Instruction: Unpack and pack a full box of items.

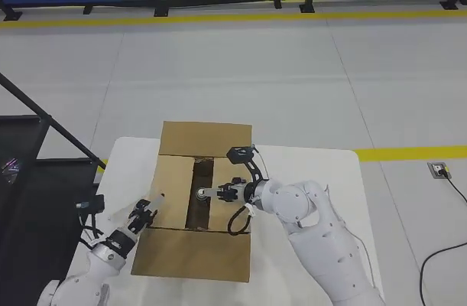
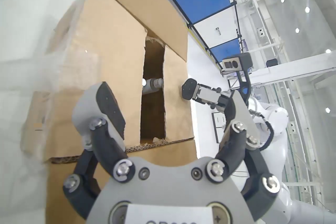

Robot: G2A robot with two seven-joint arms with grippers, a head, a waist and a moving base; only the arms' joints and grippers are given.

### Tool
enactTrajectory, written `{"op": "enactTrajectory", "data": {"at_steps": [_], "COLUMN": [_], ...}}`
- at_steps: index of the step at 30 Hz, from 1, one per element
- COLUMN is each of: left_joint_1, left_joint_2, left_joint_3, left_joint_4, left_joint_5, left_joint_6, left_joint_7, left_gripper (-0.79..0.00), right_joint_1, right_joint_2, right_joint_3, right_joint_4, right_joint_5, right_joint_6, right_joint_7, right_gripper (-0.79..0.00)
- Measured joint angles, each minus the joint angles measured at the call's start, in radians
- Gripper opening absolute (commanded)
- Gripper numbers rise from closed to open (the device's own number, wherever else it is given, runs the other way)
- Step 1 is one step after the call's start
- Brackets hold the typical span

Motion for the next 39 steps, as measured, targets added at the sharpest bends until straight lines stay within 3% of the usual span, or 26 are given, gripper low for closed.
{"op": "enactTrajectory", "data": {"at_steps": [5, 12, 16, 23, 30, 34, 39], "left_joint_1": [0.067, 0.076, 0.064, 0.03, 0.031, 0.039, 0.047], "left_joint_2": [0.016, 0.053, 0.07, 0.089, 0.097, 0.104, 0.108], "left_joint_3": [-0.15, -0.298, -0.295, -0.2, -0.172, -0.183, -0.191], "left_joint_4": [0.015, 0.176, 0.248, 0.31, 0.302, 0.281, 0.248], "left_joint_5": [-0.124, -0.255, -0.212, -0.189, -0.325, -0.402, -0.474], "left_joint_6": [-0.08, -0.193, -0.25, -0.345, -0.377, -0.38, -0.366], "left_joint_7": [-0.151, -0.53, -0.678, -0.854, -0.89, -0.889, -0.846], "left_gripper": [0.0, 0.0, 0.0, 0.0, 0.0, 0.0, 0.0], "right_joint_1": [-0.023, -0.023, -0.041, -0.116, -0.113, -0.055, 0.045], "right_joint_2": [0.015, 0.015, 0.016, 0.027, 0.021, 0.012, 0.001], "right_joint_3": [0.019, 0.018, 0.03, 0.15, 0.178, 0.173, 0.168], "right_joint_4": [-0.106, -0.096, -0.105, -0.155, -0.094, 0.028, 0.237], "right_joint_5": [-0.027, -0.027, -0.009, 0.107, 0.108, 0.13, 0.212], "right_joint_6": [-0.053, -0.052, -0.053, -0.044, 0.059, 0.095, 0.052], "right_joint_7": [0.043, 0.042, 0.011, -0.242, -0.491, -0.596, -0.646], "right_gripper": [0.0, 0.0, 0.0, 0.0, 0.0, 0.0, 0.0]}}
